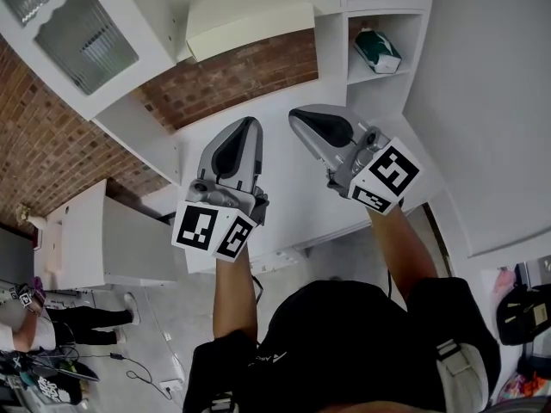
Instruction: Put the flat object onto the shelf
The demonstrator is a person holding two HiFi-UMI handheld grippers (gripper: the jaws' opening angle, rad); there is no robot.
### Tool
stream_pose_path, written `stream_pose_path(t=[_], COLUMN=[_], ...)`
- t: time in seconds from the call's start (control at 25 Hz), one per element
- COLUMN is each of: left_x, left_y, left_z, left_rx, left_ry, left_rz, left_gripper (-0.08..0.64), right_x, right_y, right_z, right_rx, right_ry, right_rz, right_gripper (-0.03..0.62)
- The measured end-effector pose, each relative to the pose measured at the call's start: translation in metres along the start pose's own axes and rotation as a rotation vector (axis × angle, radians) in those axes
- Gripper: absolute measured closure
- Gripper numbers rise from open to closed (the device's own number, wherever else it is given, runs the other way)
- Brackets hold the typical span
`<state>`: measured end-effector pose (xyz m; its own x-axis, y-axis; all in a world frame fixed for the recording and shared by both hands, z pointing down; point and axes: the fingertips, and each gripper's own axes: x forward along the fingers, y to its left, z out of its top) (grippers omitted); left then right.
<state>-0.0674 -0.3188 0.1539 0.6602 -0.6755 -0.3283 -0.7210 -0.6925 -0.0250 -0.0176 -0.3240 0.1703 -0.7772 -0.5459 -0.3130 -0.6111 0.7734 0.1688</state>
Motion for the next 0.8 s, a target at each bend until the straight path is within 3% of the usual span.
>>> stream_pose_path(t=[0.8], left_x=[-0.0094], left_y=[0.0015], left_z=[0.0003], left_rx=[-0.020], left_ry=[0.003], left_rz=[0.008], left_gripper=[0.561], right_x=[-0.0034], right_y=[0.0092], right_z=[0.0041], right_rx=[-0.003], right_ry=[0.002], right_rz=[0.019], right_gripper=[0.592])
